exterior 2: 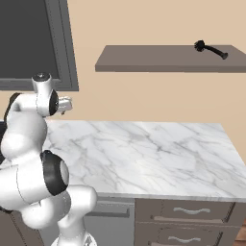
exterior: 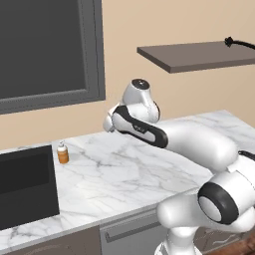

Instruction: Locate and retrieve the soap dispenser and dish brush from the cabinet. Place them next to the sink.

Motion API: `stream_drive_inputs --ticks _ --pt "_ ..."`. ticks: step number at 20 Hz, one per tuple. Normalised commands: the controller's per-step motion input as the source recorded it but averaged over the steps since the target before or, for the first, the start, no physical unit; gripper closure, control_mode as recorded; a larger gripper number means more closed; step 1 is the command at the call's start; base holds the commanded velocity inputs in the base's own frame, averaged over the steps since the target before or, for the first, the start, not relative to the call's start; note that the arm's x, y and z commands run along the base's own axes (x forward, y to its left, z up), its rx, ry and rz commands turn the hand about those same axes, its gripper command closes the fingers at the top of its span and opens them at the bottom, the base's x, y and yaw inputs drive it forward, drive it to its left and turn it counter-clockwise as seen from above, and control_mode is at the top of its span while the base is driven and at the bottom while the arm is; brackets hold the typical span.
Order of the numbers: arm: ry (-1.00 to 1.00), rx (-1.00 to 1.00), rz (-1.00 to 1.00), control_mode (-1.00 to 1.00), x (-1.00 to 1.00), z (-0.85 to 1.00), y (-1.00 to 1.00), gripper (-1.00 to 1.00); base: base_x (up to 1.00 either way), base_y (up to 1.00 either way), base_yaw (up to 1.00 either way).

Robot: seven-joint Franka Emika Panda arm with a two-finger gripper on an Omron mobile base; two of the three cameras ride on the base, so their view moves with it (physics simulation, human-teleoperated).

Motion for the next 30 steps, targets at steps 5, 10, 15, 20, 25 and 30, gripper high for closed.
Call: stream_drive_inputs --ticks 5,10,15,20,25,30 --pt "-0.03 -0.02 0.01 -1.0 -0.55 0.37 -0.28 -1.0 0.0 0.0 0.0" --pt "-0.08 -0.08 0.0 -1.0 -0.68 0.31 -0.25 -1.0 0.0 0.0 0.0" --pt "-0.05 -0.03 -0.07 -1.0 -0.75 0.21 -0.34 -1.0 0.0 0.0 0.0" --pt "-0.01 0.02 -0.15 -1.0 -0.58 0.18 -0.44 -1.0 0.0 0.0 0.0" --pt "0.0 0.09 -0.1 -1.0 -0.51 0.23 -0.36 -1.0 0.0 0.0 0.0" --pt "0.0 0.06 -0.1 -1.0 -0.3 0.04 -0.35 -1.0 0.0 0.0 0.0"
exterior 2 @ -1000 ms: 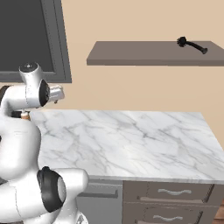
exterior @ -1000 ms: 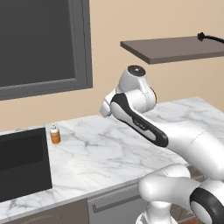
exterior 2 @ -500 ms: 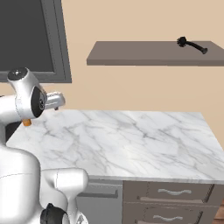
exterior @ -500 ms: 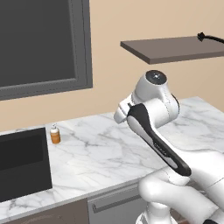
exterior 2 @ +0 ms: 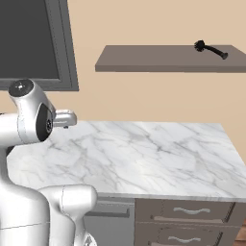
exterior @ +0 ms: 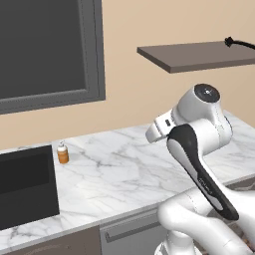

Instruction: Locate and retrieve the soap dispenser and dish brush from the cabinet. Place them next to the sink.

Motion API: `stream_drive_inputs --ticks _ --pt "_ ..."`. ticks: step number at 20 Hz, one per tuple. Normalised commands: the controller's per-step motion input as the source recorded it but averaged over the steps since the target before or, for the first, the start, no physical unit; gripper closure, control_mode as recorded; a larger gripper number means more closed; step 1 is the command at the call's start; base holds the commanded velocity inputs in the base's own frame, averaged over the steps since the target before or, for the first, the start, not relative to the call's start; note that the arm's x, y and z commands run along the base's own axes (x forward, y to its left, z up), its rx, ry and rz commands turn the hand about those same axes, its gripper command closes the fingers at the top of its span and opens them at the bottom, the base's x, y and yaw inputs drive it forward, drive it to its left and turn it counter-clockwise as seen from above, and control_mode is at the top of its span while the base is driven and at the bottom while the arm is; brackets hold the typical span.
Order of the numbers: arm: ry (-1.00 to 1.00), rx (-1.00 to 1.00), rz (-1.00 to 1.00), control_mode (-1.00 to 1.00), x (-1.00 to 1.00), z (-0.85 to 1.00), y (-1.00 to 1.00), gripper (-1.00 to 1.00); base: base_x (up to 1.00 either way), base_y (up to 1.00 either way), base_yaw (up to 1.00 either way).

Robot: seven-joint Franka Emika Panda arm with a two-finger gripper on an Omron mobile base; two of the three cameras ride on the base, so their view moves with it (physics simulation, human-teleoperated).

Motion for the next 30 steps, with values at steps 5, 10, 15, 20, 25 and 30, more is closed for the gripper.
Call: stream_drive_inputs --ticks 5,10,15,20,25,30 --pt "0.0 0.01 -0.04 -1.0 -0.01 0.0 -0.12 -1.0 0.0 0.0 0.0" --pt "0.0 0.0 0.0 -1.0 0.0 0.0 0.0 -1.0 0.0 0.0 0.0" --pt "0.0 0.0 -0.01 1.0 -0.01 0.0 -0.03 -1.0 0.0 -0.04 0.0" --pt "0.0 0.0 0.0 1.0 0.0 0.0 0.0 -1.0 0.0 -0.54 0.0" --pt "0.0 0.0 0.0 1.0 0.0 0.0 0.0 -1.0 0.0 -0.59 0.0" --pt "0.0 0.0 0.0 1.0 0.0 0.0 0.0 -1.0 0.01 -0.6 0.0"
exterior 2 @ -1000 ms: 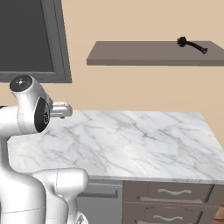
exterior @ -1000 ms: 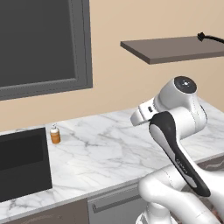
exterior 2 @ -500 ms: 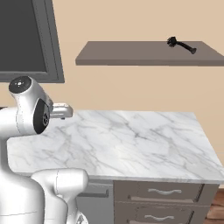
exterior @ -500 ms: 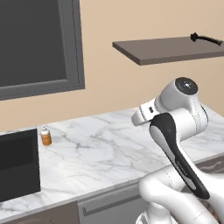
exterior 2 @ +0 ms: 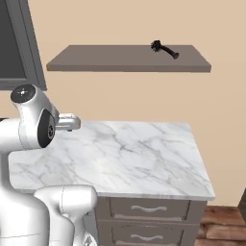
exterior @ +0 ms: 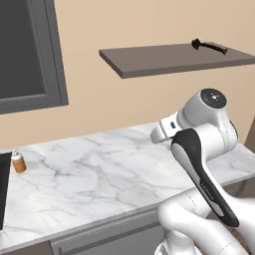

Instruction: Locate and retrieve the soap dispenser and dish brush from the cabinet. Place them next to the sink.

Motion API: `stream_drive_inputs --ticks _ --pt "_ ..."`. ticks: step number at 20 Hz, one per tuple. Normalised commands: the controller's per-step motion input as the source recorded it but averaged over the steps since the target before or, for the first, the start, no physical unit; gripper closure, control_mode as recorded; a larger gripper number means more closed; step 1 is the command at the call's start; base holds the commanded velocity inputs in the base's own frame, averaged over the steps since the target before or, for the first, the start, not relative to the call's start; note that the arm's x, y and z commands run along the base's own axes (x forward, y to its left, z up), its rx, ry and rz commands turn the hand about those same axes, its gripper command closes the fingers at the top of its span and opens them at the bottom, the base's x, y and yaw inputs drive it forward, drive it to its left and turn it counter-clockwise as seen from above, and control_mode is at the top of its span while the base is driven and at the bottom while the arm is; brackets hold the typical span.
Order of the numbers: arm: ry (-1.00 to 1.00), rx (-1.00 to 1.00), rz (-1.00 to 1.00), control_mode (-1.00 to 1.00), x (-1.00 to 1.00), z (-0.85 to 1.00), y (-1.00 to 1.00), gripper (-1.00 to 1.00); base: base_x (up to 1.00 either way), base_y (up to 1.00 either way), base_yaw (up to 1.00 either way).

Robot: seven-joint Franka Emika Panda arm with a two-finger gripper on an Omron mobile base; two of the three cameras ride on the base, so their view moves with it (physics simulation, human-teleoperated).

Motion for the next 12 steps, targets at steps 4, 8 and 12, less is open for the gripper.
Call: stream_drive_inputs --ticks 4,8,12 --pt "0.0 0.0 0.0 1.0 0.0 0.0 0.0 -1.0 0.11 -0.57 0.01" --pt "0.0 0.0 0.0 1.0 0.0 0.0 0.0 -1.0 0.13 -0.61 0.01" --pt "0.0 0.0 0.0 1.0 0.0 0.0 0.0 -1.0 0.2 -0.61 0.02"
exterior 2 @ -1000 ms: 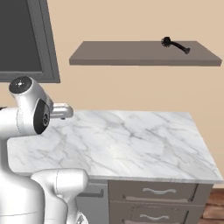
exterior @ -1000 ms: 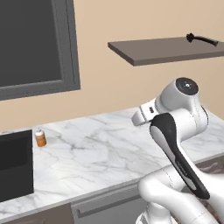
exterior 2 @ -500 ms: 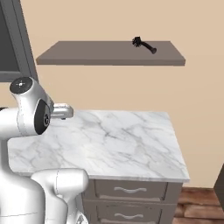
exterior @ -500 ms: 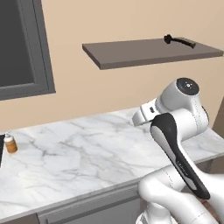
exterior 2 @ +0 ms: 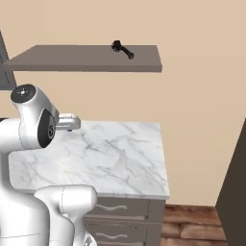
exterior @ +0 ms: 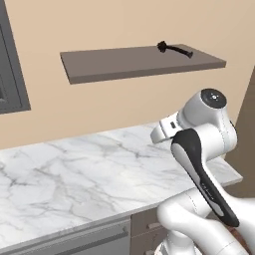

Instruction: Locate and retrieve the soap dispenser and dish brush from the cabinet. Place them next to the sink.

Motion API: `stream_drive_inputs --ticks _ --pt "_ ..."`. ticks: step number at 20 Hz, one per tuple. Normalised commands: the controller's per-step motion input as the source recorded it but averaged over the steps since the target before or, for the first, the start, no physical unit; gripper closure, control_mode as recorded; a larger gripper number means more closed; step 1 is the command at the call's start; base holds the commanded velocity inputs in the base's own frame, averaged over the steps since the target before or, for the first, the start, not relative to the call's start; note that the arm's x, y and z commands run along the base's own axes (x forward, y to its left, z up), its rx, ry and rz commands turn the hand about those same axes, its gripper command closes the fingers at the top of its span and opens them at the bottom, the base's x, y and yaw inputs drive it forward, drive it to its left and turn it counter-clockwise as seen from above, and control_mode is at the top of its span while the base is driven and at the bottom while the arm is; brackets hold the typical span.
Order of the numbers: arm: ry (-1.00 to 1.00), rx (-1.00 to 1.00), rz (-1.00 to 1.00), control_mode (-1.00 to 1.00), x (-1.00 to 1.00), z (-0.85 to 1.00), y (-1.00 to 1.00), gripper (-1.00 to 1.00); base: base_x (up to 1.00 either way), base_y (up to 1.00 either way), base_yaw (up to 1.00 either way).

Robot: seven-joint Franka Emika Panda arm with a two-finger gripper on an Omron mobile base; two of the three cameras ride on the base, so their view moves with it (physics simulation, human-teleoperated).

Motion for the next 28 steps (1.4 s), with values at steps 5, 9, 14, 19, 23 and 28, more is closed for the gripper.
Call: stream_drive_inputs --ticks 5,9,14,19,23,28 --pt "0.0 0.0 0.0 1.0 0.0 0.0 0.0 -1.0 0.42 -0.4 0.08" --pt "0.0 0.0 0.0 1.0 0.0 0.0 0.0 -1.0 0.5 -0.29 0.14" --pt "0.0 0.0 0.0 1.0 0.0 0.0 0.0 -1.0 0.58 -0.26 0.14" --pt "0.0 0.0 0.0 1.0 0.0 0.0 0.0 -1.0 0.59 -0.4 0.07" --pt "0.0 0.0 0.0 1.0 0.0 0.0 0.0 -1.0 0.69 -0.43 0.03" --pt "0.0 0.0 0.0 1.0 0.0 0.0 0.0 -1.0 0.45 -0.46 0.0"
